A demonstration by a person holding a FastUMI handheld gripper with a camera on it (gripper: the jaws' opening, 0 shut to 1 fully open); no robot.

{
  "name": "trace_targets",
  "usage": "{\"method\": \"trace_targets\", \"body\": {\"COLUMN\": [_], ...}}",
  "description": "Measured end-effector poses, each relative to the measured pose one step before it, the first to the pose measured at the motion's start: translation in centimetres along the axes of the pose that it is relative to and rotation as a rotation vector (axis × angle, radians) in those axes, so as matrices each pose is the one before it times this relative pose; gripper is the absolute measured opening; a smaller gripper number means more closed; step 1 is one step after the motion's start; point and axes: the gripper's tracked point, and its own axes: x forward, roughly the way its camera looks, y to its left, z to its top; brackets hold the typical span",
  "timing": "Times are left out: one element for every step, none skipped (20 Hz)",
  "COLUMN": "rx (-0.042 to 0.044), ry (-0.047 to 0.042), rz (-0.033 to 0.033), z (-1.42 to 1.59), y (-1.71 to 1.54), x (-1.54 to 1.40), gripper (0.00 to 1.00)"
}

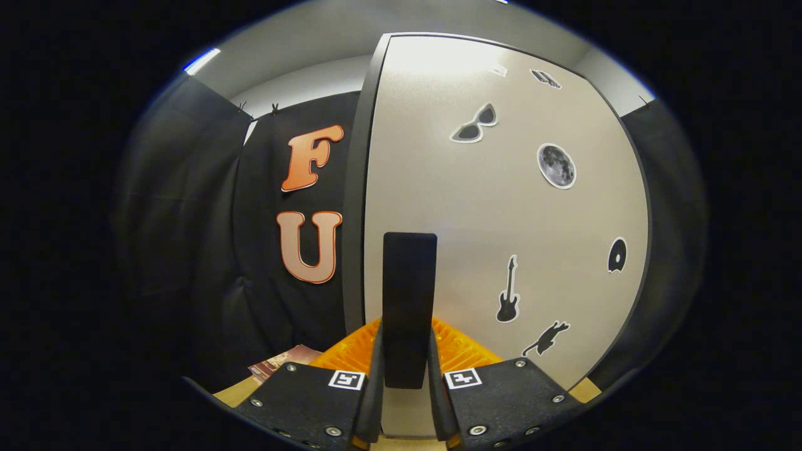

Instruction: Open the shoe cabinet door, grab the shoes and put them into the shoe cabinet, then close the shoe cabinet door.

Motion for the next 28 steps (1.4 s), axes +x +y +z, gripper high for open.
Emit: {"method": "trace_targets", "body": {"rx": [0.00059,0.00304,0.00243,0.00084,-0.00294,-0.00260,-0.00059,0.00174,0.00214,0.00066,0.00252,0.00034,0.00152,0.00183,0.00350,0.00133,-0.00021,0.00233,0.00468,0.00346,0.00173,0.00117,0.00318,0.00533,0.00435,-0.00247,-0.00350,-0.00107], "ry": [0.00779,0.00796,0.00543,0.00158,-0.00077,-0.00065,-0.00300,-0.00100,0.00004,0.00272,0.00204,0.00158,0.00071,0.00235,0.00188,0.00189,0.00214,0.00338,0.00277,0.00191,0.00392,0.00323,0.00238,0.00455,0.00292,0.00154,0.00120,0.00226], "rz": [0.00003,0.00045,0.00285,0.00253,0.00245,0.00273,0.00375,0.00365,0.00381,0.00330,0.00146,-0.00036,-0.00164,-0.00171,-0.00243,-0.00477,-0.00599,-0.00601,-0.00630,-0.00767,-0.00783,-0.00914,-0.00980,-0.00793,-0.00812,-0.00932,-0.00926,-0.00837], "z": [-0.026,-0.049,0.039,-0.026,0.044,-0.012,0.079,0.031,0.057,0.017,-0.021,-0.104,-0.066,-0.079,-0.131,-0.125,-0.027,-0.148,0.013,0.094,-0.119,-0.114,-0.055,-0.040,-0.042,-0.066,-0.029,-0.097], "y": [0.056,0.007,-0.020,-0.033,0.095,0.040,0.023,0.015,-0.020,-0.008,-0.200,-0.154,-0.218,-0.339,-0.417,-0.384,-0.250,-0.210,-0.160,-0.371,-0.217,-0.349,-0.408,-0.400,-0.335,-0.483,-0.266,-0.376], "x": [-0.039,-0.084,-0.052,-0.217,-0.286,-0.355,-0.272,-0.402,-0.452,-0.549,-0.625,-0.673,-0.744,-0.981,-0.969,-0.905,-0.693,-0.683,-0.658,-0.644,-0.690,-0.722,-0.797,-0.695,-0.583,-0.668,-0.614,-0.644], "gripper": [0.28,0.26,0.22,0.21,0.21,0.21,0.21,0.21,0.21,0.21,0.21,0.21,0.21,0.21,0.21,0.21,0.21,0.21,0.21,0.21,0.21,0.21,0.21,0.21,0.20,0.21,0.21,0.21]}}
